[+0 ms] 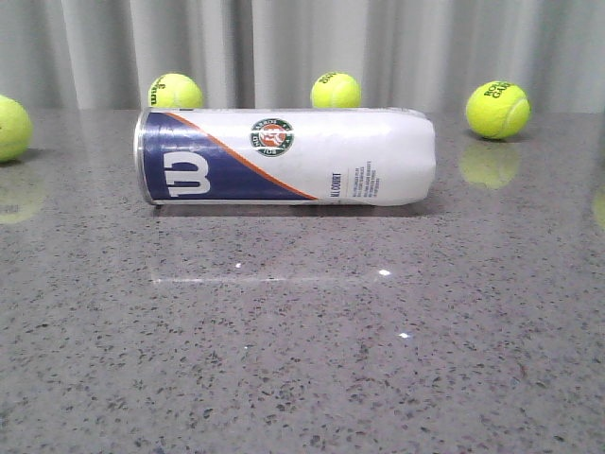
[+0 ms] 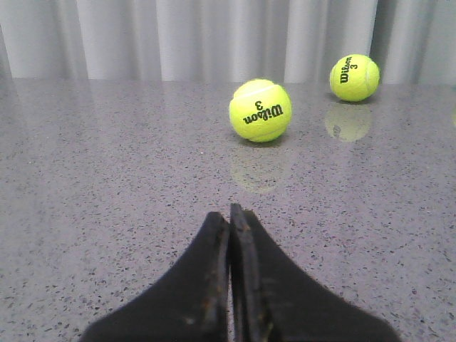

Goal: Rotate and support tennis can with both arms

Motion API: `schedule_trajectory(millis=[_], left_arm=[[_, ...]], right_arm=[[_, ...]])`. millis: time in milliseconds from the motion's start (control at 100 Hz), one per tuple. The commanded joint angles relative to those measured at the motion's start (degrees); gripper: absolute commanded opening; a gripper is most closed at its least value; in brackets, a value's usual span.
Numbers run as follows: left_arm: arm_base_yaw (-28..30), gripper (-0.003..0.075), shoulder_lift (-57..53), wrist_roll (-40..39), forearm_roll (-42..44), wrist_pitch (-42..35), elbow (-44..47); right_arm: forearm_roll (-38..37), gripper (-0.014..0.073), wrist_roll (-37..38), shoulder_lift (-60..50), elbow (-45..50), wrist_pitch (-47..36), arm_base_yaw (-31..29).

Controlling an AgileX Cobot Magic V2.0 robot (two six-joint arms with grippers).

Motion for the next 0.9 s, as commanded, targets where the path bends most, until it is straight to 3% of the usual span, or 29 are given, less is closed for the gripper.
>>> schedule_trajectory(millis=[0, 360, 890], left_arm=[[0.14, -0.0021, -2.23, -0.48, -0.18, -4.11, 2.67], [0.14, -0.0021, -2.23, -0.48, -0.18, -4.11, 2.67], [0.14, -0.0020, -2.23, -0.33, 1.13, -4.49, 2.67]], right_arm=[[0.04, -0.0066, -0.43, -4.68, 1.27, -7.68, -0.33], [0.09, -0.0066, -0.43, -21.92, 7.77, -11.01, -0.33], [0.09, -0.0066, -0.43, -23.74, 8.21, -10.96, -0.33]])
